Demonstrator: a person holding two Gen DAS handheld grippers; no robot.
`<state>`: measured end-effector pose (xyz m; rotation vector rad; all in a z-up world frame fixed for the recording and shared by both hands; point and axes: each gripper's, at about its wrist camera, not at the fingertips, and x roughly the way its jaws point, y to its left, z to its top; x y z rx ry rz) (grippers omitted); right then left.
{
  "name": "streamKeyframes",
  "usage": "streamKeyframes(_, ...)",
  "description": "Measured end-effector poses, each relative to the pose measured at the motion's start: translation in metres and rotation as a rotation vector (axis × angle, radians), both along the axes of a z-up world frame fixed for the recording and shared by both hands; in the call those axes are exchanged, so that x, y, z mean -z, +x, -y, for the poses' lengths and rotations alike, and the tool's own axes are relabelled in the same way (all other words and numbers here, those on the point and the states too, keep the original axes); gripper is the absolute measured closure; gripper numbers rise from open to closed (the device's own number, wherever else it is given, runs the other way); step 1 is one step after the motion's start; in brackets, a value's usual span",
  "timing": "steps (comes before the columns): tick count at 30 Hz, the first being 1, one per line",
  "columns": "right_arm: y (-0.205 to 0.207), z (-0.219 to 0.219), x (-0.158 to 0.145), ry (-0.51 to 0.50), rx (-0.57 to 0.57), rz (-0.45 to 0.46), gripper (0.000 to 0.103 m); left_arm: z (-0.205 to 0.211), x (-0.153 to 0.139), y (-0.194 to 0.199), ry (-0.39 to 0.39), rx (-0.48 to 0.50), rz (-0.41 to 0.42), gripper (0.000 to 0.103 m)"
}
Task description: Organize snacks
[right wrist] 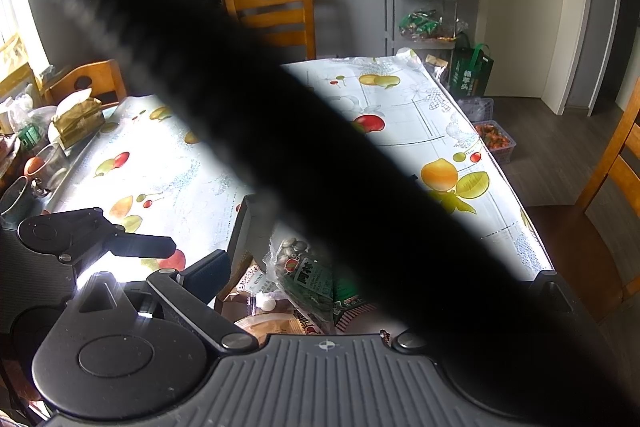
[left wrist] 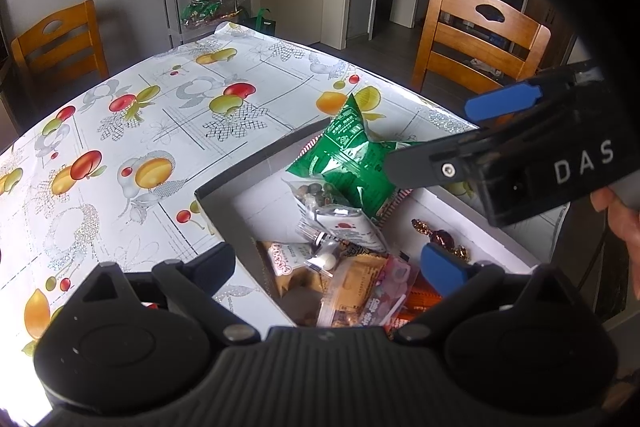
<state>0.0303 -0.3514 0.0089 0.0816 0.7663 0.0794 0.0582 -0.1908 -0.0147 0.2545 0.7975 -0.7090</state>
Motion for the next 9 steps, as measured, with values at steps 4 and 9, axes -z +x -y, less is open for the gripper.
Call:
streamKeyframes(4, -0.0002, -0.0001, 0.0001, -0.001, 0.003, -0.001, 0.001, 0.0009, -0.0015, -0.0038, -0.005, -0.012, 0.027, 0.003)
streamKeyframes(9, -0.0001, -0.0001, 0.0002, -0.001, 0.002, 0.0, 0.001, 0.0024, -0.0042, -0.0066, 0.005, -0.012, 0.062, 0.003)
